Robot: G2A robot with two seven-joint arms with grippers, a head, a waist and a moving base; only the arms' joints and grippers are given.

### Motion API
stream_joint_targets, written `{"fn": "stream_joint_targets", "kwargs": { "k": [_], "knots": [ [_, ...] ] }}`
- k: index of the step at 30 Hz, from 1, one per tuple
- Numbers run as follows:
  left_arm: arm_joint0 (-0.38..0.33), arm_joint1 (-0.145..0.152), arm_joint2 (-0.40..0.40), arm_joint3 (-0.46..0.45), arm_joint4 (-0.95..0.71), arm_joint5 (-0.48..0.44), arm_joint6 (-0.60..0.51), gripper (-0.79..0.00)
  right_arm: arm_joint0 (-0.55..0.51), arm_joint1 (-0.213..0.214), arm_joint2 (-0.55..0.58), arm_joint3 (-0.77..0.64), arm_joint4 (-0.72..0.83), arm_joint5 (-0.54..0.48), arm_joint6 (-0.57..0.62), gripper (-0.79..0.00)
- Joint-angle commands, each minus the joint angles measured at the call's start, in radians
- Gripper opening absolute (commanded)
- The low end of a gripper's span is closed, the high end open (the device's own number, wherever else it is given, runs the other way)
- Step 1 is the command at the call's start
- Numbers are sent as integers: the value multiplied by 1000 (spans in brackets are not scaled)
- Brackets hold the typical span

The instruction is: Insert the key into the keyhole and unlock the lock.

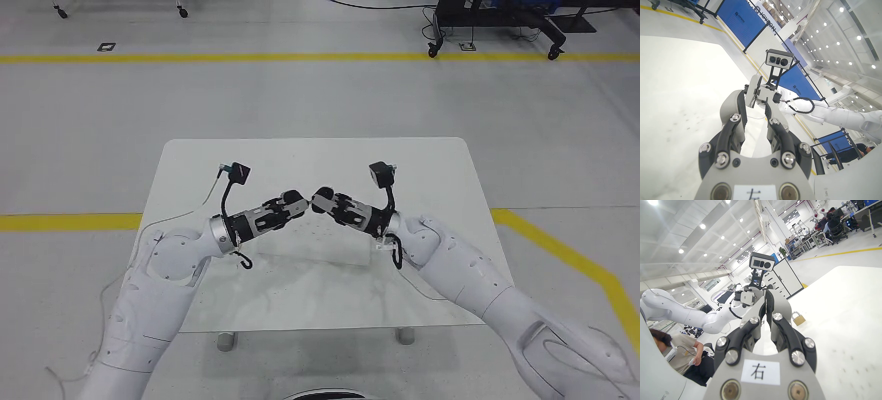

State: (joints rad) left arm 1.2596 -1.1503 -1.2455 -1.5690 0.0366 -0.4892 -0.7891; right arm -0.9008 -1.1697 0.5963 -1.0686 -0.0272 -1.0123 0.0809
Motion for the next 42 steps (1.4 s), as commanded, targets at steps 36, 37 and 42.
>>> {"fn": "stream_joint_targets", "kwargs": {
  "k": [36, 37, 42],
  "knots": [
    [-9, 14, 2, 20, 18, 4, 67, 0, -28, -35, 102, 28, 178, 0, 345, -785],
    [-7, 16, -4, 19, 20, 5, 70, 0, -30, -35, 110, 27, 182, 0, 349, -785],
    [37, 35, -104, -6, 3, -2, 68, 0, -48, -30, 162, 17, 180, 0, 350, -785]
  ]
}}
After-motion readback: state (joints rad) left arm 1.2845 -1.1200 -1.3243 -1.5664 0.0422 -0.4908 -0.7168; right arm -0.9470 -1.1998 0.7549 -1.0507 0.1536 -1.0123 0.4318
